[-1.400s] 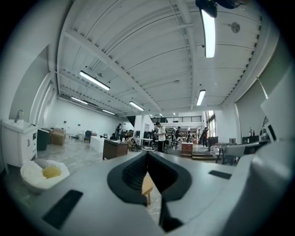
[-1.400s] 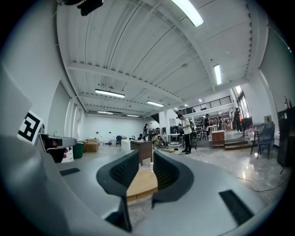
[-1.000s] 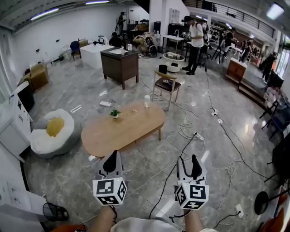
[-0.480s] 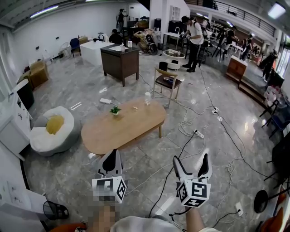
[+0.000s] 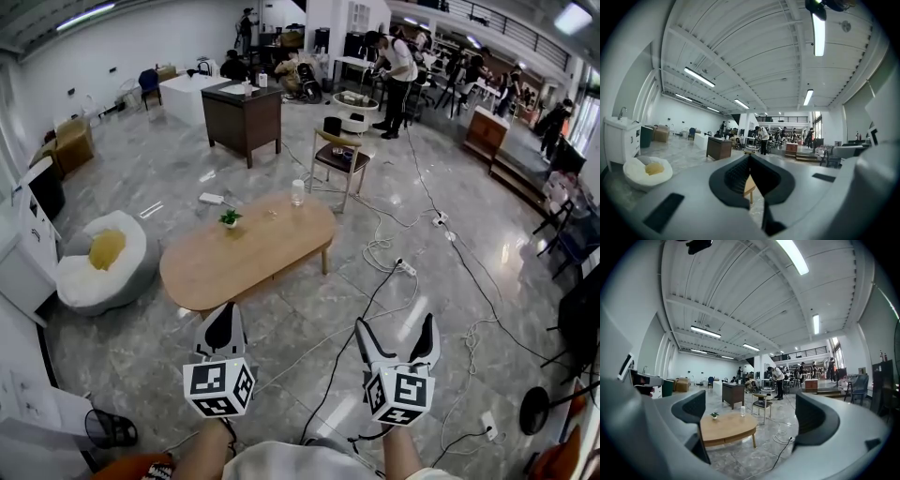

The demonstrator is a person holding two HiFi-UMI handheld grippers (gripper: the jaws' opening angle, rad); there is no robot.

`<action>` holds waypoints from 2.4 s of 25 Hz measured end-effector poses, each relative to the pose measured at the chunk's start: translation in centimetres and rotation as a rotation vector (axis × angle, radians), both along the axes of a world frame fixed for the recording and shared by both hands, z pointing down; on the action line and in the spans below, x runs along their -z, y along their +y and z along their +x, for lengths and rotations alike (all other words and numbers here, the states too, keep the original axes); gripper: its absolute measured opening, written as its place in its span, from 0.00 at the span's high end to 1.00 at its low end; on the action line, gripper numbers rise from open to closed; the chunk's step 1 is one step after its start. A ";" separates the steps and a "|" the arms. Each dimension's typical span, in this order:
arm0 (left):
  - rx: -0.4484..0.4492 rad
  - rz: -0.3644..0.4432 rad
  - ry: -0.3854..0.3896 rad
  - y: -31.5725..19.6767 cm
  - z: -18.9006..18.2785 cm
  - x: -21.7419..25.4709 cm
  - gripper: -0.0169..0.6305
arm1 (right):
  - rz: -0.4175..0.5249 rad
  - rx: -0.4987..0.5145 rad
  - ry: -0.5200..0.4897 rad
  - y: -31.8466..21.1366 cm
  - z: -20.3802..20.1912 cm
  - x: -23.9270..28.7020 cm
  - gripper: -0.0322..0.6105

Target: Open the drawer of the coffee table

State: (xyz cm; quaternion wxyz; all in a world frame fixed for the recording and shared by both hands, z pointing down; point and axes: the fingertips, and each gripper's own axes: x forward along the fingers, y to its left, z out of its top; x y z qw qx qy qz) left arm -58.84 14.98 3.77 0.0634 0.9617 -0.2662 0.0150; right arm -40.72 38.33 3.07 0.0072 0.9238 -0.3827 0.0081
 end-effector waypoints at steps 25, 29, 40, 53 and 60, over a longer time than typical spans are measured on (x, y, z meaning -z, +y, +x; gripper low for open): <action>-0.003 0.036 -0.074 2.2 9.5 -1.8 0.98 | 0.028 -0.060 -0.158 4.7 11.1 -5.7 0.04; -0.006 0.057 -0.082 -0.1 12.9 -1.9 0.98 | 0.019 -0.066 -0.173 2.5 14.6 -6.4 0.04; -0.018 0.034 -0.043 -10.8 25.5 -1.0 0.98 | -0.013 -0.058 -0.133 -8.4 26.5 -3.6 0.04; 0.026 -0.035 -0.039 -20.5 30.7 -3.3 0.98 | -0.074 -0.004 -0.103 -19.1 33.9 -2.9 0.04; 0.097 -0.059 -0.019 -23.0 30.6 -3.6 0.98 | -0.104 0.051 -0.104 -23.0 35.6 -3.3 0.04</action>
